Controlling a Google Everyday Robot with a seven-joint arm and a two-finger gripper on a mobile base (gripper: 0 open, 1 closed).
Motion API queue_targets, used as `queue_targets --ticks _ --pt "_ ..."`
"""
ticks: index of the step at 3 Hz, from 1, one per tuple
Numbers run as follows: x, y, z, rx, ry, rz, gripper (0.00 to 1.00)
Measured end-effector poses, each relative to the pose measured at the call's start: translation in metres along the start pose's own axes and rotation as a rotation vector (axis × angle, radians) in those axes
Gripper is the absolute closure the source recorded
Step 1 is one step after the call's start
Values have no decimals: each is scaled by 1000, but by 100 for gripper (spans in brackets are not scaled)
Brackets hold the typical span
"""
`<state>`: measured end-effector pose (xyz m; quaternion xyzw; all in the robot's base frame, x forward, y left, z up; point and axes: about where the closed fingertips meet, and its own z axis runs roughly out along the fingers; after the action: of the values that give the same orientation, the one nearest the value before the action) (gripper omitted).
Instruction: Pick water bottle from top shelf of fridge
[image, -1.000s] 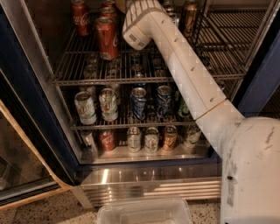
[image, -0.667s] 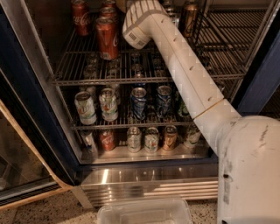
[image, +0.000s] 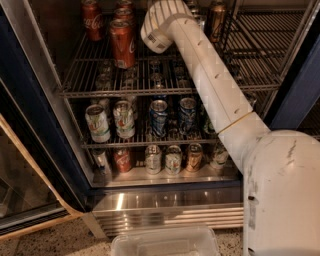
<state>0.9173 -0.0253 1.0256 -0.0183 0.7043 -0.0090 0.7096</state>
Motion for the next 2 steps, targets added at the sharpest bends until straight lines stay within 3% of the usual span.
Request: queue_targets --ticks 2 --pt "0 0 0 0 0 0 82"
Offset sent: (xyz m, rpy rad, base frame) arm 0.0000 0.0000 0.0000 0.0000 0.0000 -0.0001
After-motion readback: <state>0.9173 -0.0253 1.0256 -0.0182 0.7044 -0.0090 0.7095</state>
